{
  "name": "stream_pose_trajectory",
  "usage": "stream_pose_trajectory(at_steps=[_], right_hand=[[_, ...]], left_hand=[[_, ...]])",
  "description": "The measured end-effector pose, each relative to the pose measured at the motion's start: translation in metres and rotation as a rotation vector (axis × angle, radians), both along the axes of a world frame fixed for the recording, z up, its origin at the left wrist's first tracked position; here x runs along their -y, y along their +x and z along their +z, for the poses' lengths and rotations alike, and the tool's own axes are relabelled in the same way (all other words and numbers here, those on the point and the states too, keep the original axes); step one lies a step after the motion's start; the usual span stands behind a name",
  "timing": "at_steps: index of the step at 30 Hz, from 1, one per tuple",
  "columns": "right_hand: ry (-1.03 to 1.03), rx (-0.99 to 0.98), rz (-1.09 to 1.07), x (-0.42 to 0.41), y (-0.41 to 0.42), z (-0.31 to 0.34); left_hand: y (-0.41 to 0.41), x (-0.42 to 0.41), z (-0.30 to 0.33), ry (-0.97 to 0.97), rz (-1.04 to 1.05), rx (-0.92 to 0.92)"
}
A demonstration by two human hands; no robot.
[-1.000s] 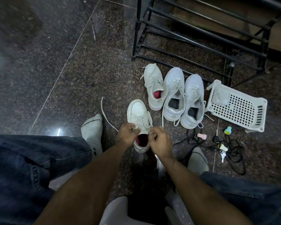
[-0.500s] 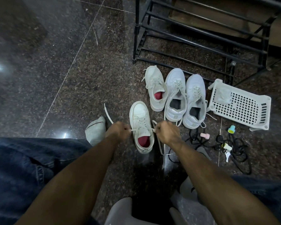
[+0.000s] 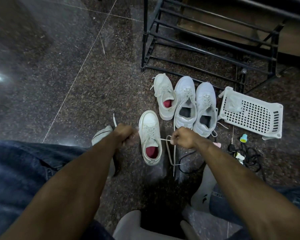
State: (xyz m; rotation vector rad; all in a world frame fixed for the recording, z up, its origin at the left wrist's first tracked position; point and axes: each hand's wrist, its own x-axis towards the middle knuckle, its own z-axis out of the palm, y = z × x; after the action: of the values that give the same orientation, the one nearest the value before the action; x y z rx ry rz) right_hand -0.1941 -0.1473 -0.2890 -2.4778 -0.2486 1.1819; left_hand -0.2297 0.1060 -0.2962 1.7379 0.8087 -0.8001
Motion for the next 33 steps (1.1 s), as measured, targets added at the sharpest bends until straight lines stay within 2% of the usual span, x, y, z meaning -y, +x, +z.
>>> stream_pose_trajectory(at_steps=[2,5,8,12,14,16,20,23,26,30,33], right_hand=[[0.108,-0.064,-0.064,-0.006,0.006,0.022],[0.282,-0.087,-0.149,-0.018,0.012,0.058],[0.492,-0.075,-0.238,-0.029,0.011,0.089],[0.685,0.001,-0.463,-0.034,0.009,0.103],[0.627,0.058,-0.562,-0.036,0.006,0.096],[0.526,0.083,-0.541,-0.039,0.000,0.087],[0.362,-0.162,-0.376,-0.043,-0.008,0.059],[0.282,-0.343,-0.340,-0.044,-0.006,0.049],[0.244,-0.417,-0.259,-0.039,0.003,0.051],[0.215,-0.342,-0.295,-0.026,0.027,0.061],[0.413,-0.254,-0.477,-0.018,0.040,0.071]], left_hand=[[0.006,0.009,0.018,-0.108,0.098,0.103],[0.011,0.032,0.039,-0.262,0.111,0.166],[0.009,0.056,0.053,-0.327,0.023,0.157],[0.007,0.072,0.062,-0.258,-0.194,0.144],[0.009,0.073,0.069,-0.239,-0.224,0.213],[0.011,0.073,0.076,-0.236,-0.289,0.348],[0.014,0.072,0.091,-0.276,-0.510,0.462],[0.020,0.070,0.094,-0.366,-0.612,0.447],[0.025,0.069,0.095,-0.389,-0.667,0.433],[0.028,0.069,0.106,-0.449,-0.634,0.362],[0.029,0.070,0.112,-0.475,-0.660,0.295]])
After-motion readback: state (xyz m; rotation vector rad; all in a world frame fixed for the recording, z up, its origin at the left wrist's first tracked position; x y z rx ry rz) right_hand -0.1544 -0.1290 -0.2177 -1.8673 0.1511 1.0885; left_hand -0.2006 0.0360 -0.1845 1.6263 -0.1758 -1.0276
